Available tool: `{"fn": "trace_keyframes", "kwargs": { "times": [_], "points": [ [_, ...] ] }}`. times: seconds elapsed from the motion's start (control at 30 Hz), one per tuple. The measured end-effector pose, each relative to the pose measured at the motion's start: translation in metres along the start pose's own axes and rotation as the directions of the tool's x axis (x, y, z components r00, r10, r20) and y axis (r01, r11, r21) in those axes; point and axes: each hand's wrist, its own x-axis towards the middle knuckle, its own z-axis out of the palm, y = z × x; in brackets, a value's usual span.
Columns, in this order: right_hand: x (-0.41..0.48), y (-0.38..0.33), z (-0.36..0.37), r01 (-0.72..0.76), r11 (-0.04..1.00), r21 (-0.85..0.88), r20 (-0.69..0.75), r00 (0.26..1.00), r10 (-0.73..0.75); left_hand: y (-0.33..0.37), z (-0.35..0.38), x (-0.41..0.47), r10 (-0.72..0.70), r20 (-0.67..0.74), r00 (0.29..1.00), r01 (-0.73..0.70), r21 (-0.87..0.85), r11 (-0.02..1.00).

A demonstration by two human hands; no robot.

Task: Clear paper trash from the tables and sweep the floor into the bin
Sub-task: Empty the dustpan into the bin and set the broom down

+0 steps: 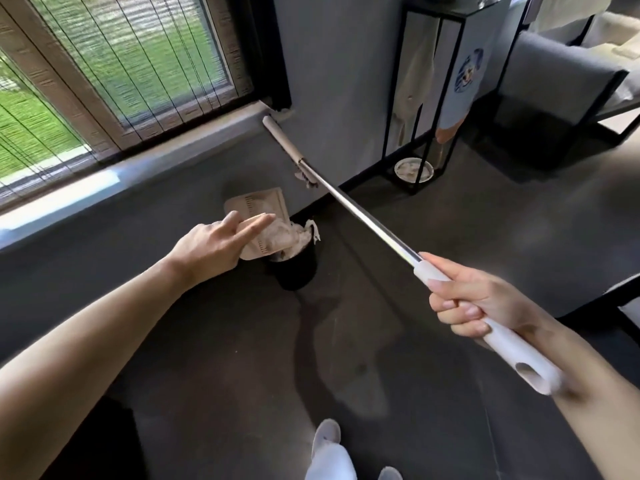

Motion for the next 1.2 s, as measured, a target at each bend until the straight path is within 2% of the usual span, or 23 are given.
{"fn": "trace_keyframes", "kwargs": {
  "times": [0.17,0.3,0.53,0.6,0.7,0.87,1.03,1.1,1.2],
  "points": [
    [0.007,0.001,0.009,-0.002,1.0,0.028,-0.003,1.0,0.002,0.007,0.01,0.003,0.066,0.039,0.997,-0.067,0.011,0.998],
    [0.005,0.005,0.011,-0.01,0.999,0.047,0.011,1.0,0.01,0.022,0.025,0.004,0.124,0.061,0.99,-0.116,-0.12,0.986],
    [0.008,0.022,0.015,-0.033,0.989,0.147,0.023,0.999,0.03,0.052,0.034,0.021,-0.039,0.273,0.961,0.138,-0.353,0.925],
    [0.01,0.028,0.018,-0.041,0.985,0.166,0.029,0.999,0.037,0.06,0.038,0.023,-0.085,0.37,0.925,0.218,-0.332,0.918],
    [0.011,0.035,0.019,-0.047,0.98,0.193,0.027,0.999,0.043,0.066,0.049,0.021,-0.103,0.429,0.897,0.202,-0.192,0.96],
    [0.008,0.043,0.017,-0.052,0.974,0.218,0.02,0.999,0.049,0.075,0.068,0.011,-0.059,0.351,0.935,0.071,-0.022,0.997],
    [0.007,0.051,0.016,-0.044,0.968,0.249,0.03,0.999,0.037,0.079,0.065,0.013,-0.095,0.255,0.962,0.072,0.099,0.992],
    [0.009,0.053,0.016,-0.04,0.962,0.272,0.033,0.999,0.032,0.077,0.057,0.016,0.018,0.154,0.988,-0.039,0.138,0.99],
    [0.014,0.055,0.017,-0.039,0.957,0.289,0.019,0.999,0.035,0.068,0.051,0.017,0.149,0.086,0.985,-0.159,0.118,0.98]
  ]
}}
